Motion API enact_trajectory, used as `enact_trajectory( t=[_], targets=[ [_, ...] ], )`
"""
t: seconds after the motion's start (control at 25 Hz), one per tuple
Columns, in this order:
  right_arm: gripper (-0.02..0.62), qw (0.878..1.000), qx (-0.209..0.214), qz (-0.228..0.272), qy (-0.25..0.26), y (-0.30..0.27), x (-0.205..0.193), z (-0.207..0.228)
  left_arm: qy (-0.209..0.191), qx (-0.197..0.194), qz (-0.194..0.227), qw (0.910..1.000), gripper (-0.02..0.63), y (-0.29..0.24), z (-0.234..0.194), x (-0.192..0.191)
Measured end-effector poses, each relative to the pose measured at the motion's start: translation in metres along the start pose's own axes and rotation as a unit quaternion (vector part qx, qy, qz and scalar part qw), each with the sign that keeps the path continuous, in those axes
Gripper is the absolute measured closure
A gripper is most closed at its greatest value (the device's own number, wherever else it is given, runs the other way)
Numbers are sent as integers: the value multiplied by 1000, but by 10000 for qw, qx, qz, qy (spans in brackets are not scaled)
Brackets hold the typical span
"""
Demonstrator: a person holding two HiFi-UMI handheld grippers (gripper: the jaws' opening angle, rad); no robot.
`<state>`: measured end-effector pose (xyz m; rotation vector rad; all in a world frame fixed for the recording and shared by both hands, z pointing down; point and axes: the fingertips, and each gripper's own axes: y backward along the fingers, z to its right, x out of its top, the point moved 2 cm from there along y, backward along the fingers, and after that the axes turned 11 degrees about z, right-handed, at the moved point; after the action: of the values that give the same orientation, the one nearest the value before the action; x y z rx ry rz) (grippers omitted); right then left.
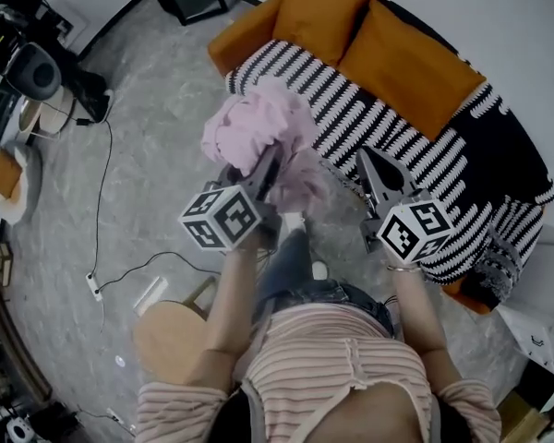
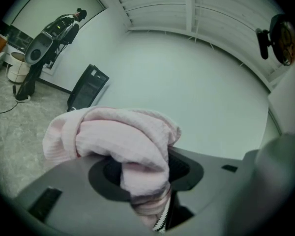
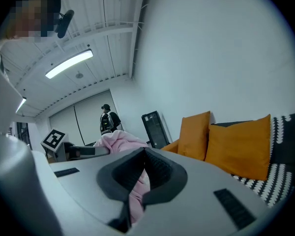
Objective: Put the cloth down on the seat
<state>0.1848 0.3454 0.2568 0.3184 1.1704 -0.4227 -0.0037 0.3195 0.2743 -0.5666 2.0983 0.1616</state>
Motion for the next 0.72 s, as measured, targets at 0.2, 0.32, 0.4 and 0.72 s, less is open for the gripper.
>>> enact_trajectory(
  t=[0.2,0.32,0.4,0.72],
  targets=[
    [588,9999,-32,-104,5,-65,3,15,104,25,-23,9999,423,-47,-35,25],
    [588,9998,-28,-206,10,-102,2,21,158,22,-6,9999,423,-68,-53,41],
    [588,9996,-24,-266,24,-127,1,25,193,34,0,9998,423,-80,-65,50],
    [588,9990,-6,-447,91,-186,-5,31,322,127,-15,9994,423,-109,-104,68]
  ],
)
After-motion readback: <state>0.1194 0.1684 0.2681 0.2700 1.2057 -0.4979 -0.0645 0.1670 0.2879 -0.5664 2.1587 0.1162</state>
